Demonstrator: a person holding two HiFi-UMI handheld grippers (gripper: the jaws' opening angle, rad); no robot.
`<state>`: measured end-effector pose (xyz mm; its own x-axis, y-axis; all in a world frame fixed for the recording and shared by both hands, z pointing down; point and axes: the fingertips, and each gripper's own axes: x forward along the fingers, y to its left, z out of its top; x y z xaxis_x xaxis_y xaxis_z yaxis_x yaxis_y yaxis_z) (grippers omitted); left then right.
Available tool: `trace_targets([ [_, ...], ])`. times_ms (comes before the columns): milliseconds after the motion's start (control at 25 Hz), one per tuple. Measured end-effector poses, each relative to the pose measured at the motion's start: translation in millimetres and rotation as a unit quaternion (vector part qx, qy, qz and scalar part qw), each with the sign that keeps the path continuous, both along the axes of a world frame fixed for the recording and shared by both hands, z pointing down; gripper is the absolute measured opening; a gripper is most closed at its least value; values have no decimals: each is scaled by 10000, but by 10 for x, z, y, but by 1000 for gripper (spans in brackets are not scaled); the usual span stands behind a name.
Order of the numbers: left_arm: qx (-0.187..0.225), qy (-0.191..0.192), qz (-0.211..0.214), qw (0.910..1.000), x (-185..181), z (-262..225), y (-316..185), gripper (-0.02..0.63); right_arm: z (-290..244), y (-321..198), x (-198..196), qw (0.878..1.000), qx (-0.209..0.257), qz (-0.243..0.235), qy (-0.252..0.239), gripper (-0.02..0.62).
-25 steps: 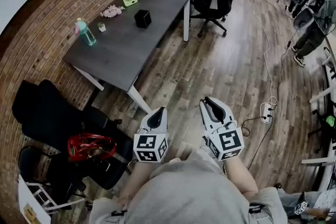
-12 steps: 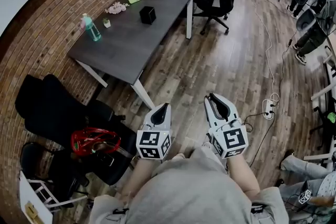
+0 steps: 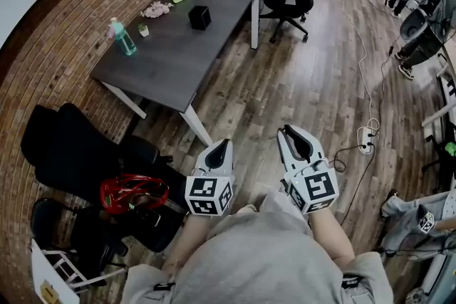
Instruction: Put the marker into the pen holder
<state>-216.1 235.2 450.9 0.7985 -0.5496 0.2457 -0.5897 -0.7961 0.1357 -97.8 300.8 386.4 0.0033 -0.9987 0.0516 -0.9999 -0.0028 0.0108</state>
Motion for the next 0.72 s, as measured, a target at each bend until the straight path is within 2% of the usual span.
trace_targets([
  [280,-93,26,122,9999,68,56,9,20,2,4,-20,10000,-13,49,-4,60],
  [720,-125,18,77,9999,363,108,-324,20,8,-349,307,10000,55,48,-21,60],
])
